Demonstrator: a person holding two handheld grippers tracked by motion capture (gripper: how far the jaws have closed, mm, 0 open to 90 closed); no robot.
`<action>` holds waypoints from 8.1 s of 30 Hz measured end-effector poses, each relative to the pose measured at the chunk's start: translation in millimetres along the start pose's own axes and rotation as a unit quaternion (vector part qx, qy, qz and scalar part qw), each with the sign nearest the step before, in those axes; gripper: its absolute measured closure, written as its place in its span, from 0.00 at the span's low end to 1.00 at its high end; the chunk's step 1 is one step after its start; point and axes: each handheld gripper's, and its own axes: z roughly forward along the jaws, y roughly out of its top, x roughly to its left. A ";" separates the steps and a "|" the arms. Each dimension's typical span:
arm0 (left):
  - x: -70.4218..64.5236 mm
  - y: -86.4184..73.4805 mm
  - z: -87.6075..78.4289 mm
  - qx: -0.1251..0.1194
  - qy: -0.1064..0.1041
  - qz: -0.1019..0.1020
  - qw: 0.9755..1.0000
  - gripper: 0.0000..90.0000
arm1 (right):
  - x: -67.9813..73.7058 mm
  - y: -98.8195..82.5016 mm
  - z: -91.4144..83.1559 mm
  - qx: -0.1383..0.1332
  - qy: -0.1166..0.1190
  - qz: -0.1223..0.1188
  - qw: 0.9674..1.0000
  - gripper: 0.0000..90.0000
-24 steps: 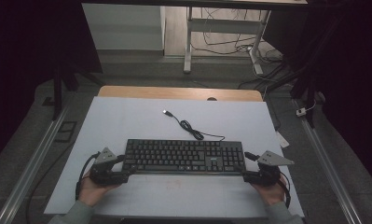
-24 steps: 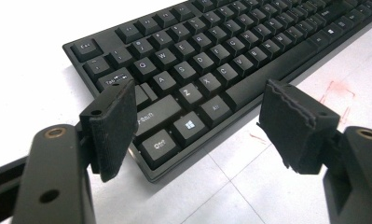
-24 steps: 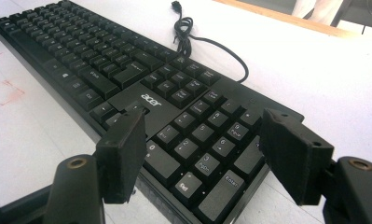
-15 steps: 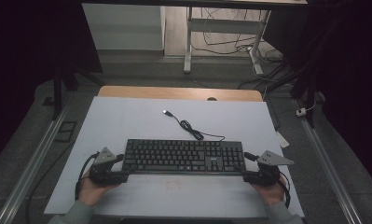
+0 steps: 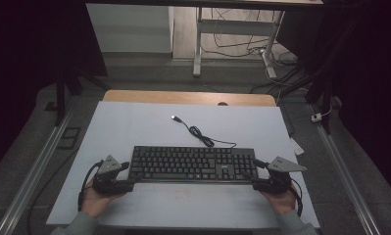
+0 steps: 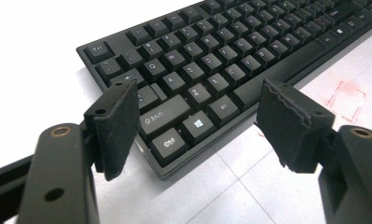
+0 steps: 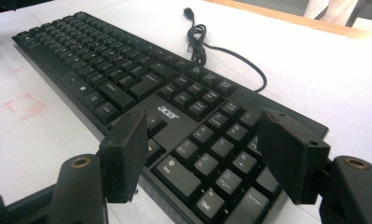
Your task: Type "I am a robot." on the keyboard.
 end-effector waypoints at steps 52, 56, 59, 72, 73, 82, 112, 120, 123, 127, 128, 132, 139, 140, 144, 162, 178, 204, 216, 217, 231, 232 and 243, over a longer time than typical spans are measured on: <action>-1.4 4.3 12.9 -0.010 0.008 0.008 1.000 0.38 | 61.4 57.5 92.6 0.026 0.089 -0.047 0.995 1.00; 1.8 4.0 13.6 -0.011 0.015 0.003 1.000 0.48 | 68.3 61.9 106.5 0.032 0.101 -0.045 0.993 1.00; 2.8 4.0 14.3 -0.010 0.016 0.003 1.000 0.56 | 73.1 64.4 113.6 0.037 0.107 -0.049 0.992 1.00; 8.4 3.6 23.3 0.016 0.023 0.016 0.999 0.94 | 80.6 73.4 133.0 0.049 0.113 -0.049 0.991 1.00; 8.7 3.6 23.9 0.018 0.025 0.018 0.999 0.96 | 80.7 73.8 133.9 0.050 0.114 -0.050 0.991 0.99; 10.9 3.1 28.1 0.030 0.033 0.022 0.999 0.99 | 82.2 77.9 142.6 0.058 0.116 -0.047 0.990 0.99; 12.5 1.3 33.6 0.042 0.036 0.030 0.998 0.99 | 90.6 78.6 180.3 0.107 0.110 -0.062 0.986 0.99; 12.6 1.3 33.6 0.042 0.036 0.030 0.998 0.99 | 91.2 76.0 188.9 0.122 0.104 -0.066 0.985 0.99; 12.5 1.3 33.6 0.042 0.036 0.031 0.998 0.99 | 91.6 76.1 189.5 0.122 0.102 -0.067 0.985 0.99; 12.3 1.3 33.6 0.042 0.037 0.031 0.998 0.99 | 93.0 75.3 192.2 0.131 0.099 -0.071 0.984 1.00; 12.3 1.3 33.6 0.042 0.036 0.031 0.998 0.99 | 93.0 75.3 192.2 0.131 0.099 -0.071 0.984 1.00; 12.7 1.6 32.0 0.037 0.040 0.032 0.998 0.99 | 93.3 77.5 189.0 0.120 0.102 -0.072 0.985 1.00; 12.9 4.1 21.9 0.004 0.041 0.022 0.999 0.99 | 86.3 82.4 169.2 0.089 0.102 -0.062 0.989 1.00; 11.6 4.5 21.9 0.005 0.038 0.025 0.999 0.99 | 85.4 82.0 166.9 0.087 0.101 -0.060 0.989 1.00; 10.6 4.6 22.0 0.005 0.034 0.027 0.999 0.98 | 79.0 77.3 153.0 0.081 0.097 -0.059 0.990 0.98; 15.5 2.8 17.5 -0.013 0.034 0.012 0.999 0.66 | 48.7 53.0 104.0 0.058 0.082 -0.035 0.994 0.57; 17.7 1.5 16.8 -0.010 0.030 0.008 0.999 0.57 | 39.9 40.6 83.9 0.048 0.071 -0.028 0.996 0.55; -6.5 68.3 15.2 0.040 -0.057 0.065 0.995 0.49 | 35.2 38.0 71.4 0.033 0.057 -0.017 0.998 0.56; -17.4 70.5 35.1 0.058 -0.086 0.092 0.990 0.53 | 39.7 36.1 74.8 0.045 0.056 -0.019 0.997 0.56; -18.3 70.3 36.2 0.059 -0.088 0.093 0.990 0.54 | 40.1 35.9 74.6 0.041 0.058 -0.015 0.997 0.56; -32.2 63.2 47.1 0.064 -0.116 0.113 0.985 0.90 | 40.5 30.9 61.3 0.025 0.057 0.003 0.998 0.56; -33.7 61.8 48.5 0.068 -0.117 0.117 0.984 0.94 | 40.4 30.8 62.6 0.027 0.057 -0.001 0.998 0.56; -44.8 56.8 66.2 0.094 -0.121 0.127 0.980 0.99 | 41.8 27.9 70.2 0.039 0.067 -0.017 0.997 0.55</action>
